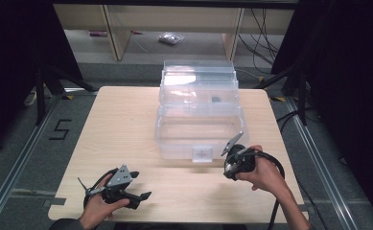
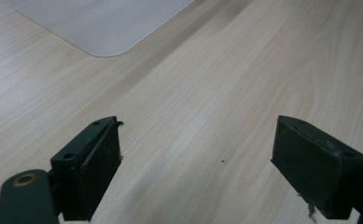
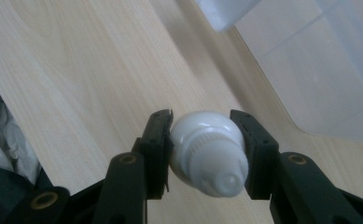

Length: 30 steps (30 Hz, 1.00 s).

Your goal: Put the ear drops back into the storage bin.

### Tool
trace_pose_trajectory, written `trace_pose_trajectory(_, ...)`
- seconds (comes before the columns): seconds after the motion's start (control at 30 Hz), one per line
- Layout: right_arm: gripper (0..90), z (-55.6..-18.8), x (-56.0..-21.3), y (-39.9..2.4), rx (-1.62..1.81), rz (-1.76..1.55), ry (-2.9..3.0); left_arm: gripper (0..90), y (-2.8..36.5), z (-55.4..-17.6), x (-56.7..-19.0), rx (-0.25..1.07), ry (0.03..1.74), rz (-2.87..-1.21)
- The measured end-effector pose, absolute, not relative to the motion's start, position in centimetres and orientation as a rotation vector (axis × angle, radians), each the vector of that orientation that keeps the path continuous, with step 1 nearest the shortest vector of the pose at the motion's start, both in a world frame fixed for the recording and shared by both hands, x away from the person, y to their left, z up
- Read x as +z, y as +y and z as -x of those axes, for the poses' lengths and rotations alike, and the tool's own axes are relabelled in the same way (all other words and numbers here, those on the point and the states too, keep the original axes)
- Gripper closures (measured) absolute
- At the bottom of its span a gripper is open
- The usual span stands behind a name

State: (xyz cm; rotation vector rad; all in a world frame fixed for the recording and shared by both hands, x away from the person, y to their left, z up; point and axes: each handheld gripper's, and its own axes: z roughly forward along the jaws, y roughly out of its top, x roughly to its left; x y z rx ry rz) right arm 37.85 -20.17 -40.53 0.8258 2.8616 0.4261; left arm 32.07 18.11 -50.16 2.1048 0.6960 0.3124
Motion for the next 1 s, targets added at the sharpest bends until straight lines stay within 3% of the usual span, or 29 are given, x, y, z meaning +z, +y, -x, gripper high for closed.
trace_pose_trajectory(1.0,60.2,-40.4,-35.0,-19.8,0.396,-0.817,2.872,14.9,18.0,-32.0,-50.3,0.298,0.701,-2.088)
